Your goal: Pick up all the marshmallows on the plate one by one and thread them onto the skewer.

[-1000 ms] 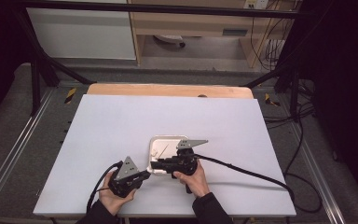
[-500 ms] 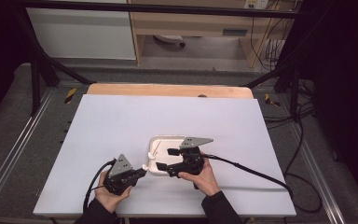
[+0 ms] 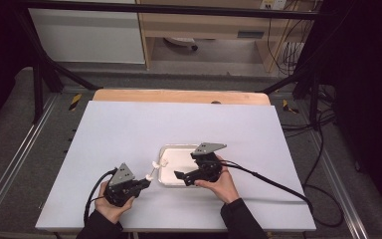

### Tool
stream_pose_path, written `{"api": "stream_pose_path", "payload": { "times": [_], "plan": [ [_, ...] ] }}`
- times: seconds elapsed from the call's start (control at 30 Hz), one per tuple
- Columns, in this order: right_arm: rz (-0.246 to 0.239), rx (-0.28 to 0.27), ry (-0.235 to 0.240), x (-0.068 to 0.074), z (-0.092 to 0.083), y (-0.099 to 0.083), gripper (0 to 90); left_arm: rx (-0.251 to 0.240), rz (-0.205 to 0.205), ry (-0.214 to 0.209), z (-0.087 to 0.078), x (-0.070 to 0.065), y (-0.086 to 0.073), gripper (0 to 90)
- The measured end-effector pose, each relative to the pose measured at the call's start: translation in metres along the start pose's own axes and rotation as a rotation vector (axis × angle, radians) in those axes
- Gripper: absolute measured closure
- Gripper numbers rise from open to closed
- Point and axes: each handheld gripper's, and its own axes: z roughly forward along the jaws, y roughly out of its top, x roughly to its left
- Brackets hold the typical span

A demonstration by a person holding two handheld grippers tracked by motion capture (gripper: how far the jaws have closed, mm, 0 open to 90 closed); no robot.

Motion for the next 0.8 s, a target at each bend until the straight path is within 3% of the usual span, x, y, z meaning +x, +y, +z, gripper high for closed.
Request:
{"api": "stream_pose_path", "payload": {
  "times": [0.13, 0.4, 0.7, 0.8],
  "plan": [
    [0.037, -0.013, -0.024, -0.005, 0.004, 0.003, 7.1, 0.003, -0.004, 0.0, -0.001, 0.003, -0.001, 88.6],
    [0.044, 0.022, -0.057, -0.008, 0.019, 0.012, 5.5, 0.006, -0.004, 0.002, -0.002, 0.004, -0.001, 88.6],
    [0.026, 0.08, -0.099, -0.003, 0.039, 0.025, 6.0, 0.004, -0.007, 0.002, -0.002, 0.006, 0.0, 88.6],
    [0.002, 0.103, -0.091, -0.001, 0.048, 0.025, 12.4, 0.005, -0.008, 0.002, -0.002, 0.006, 0.0, 88.6]
  ]
}}
